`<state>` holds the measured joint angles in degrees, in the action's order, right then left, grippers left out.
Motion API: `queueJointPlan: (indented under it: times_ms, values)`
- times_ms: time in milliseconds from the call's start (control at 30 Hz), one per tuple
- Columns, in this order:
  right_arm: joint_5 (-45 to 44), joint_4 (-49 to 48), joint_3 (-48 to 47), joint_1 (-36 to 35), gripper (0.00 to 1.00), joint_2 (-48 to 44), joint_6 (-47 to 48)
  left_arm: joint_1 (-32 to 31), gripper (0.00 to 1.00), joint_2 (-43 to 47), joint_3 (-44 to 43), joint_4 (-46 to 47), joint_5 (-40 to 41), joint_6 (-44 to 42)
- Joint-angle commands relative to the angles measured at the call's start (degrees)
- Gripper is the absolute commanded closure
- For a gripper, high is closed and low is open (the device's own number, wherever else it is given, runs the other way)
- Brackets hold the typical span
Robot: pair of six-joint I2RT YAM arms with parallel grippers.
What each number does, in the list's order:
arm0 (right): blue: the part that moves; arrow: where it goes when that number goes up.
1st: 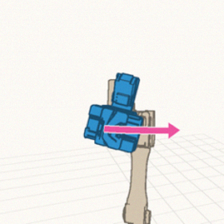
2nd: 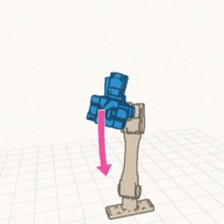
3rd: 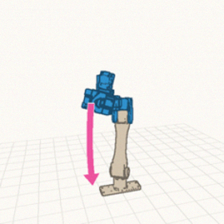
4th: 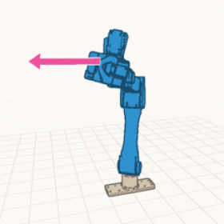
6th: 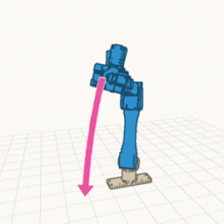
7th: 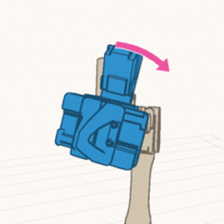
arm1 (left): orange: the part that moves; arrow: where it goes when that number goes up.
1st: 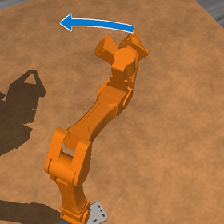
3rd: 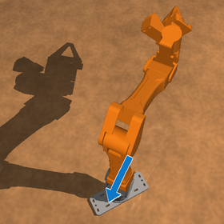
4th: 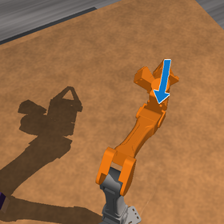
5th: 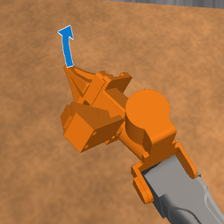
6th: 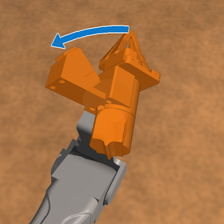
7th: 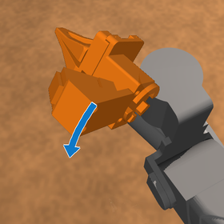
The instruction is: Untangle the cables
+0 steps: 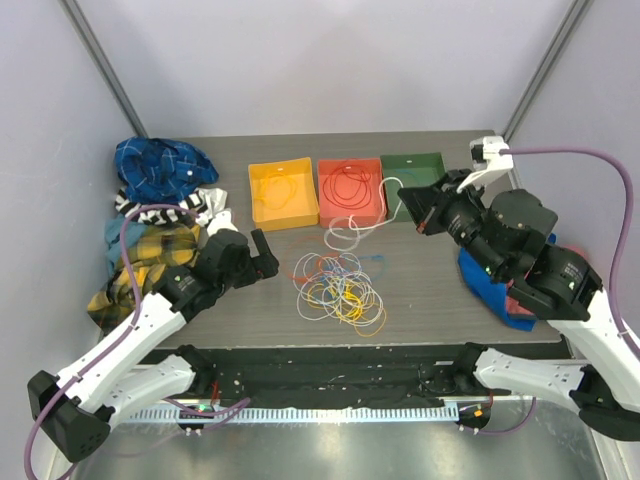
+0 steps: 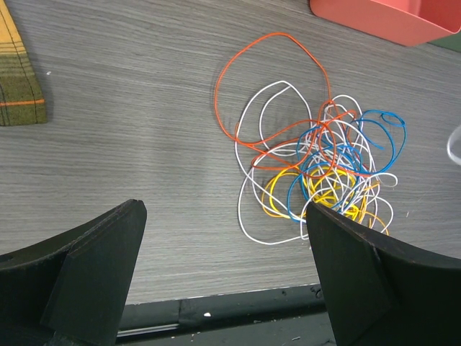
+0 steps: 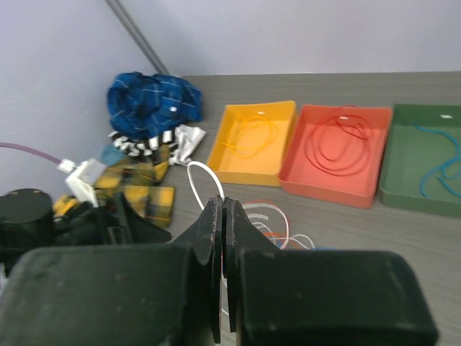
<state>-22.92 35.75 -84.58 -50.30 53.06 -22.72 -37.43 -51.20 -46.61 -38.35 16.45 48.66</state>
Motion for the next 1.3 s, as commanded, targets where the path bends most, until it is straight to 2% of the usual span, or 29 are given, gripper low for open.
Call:
queueJointPlan:
  times_ms: [0, 167, 400, 600, 900, 1033, 1200, 1233, 1267]
  values:
    - [-8.3, -1.5, 4.4, -0.3, 0.99, -3.1, -1.5, -0.1, 0.0, 0.6, 0.6, 2.0, -0.5, 0.5]
    - [-16.2, -1.9, 8.5, -0.3, 0.99, -4.1, -2.1, -0.1, 0.0, 0.8, 0.7, 2.1, -1.0, 0.5]
    - [-21.8, -1.9, 11.1, -0.3, 0.99, -5.2, -3.5, -0.1, 0.0, 1.6, 1.5, 2.1, -0.9, 0.1]
    - [-23.0, -1.6, 18.3, -0.3, 0.99, -7.1, -6.8, -0.1, 0.0, 1.9, 1.8, 2.1, -1.0, 0.0]
    - [-20.6, -4.1, 22.4, -0.3, 0.99, -6.2, -8.0, -0.1, 0.0, 2.9, -0.4, 0.4, 3.3, -0.3]
    - [-25.7, -1.0, 21.7, -0.2, 0.99, -6.3, -8.0, -0.1, 0.0, 0.8, -1.3, 0.2, 3.0, -0.5]
    - [-29.9, 2.7, 25.2, -0.3, 0.99, -9.3, -14.4, -0.1, 0.0, -1.2, -1.0, 1.2, 2.5, -0.2]
    - [-30.1, 3.2, 26.1, -0.3, 0.93, -9.6, -15.4, -0.1, 0.0, -1.6, -0.9, 1.6, 2.2, -0.1]
    - [-29.1, 3.3, 27.8, -0.2, 0.67, -10.0, -16.4, -0.1, 0.0, -1.8, -0.8, 1.8, 1.9, -0.1]
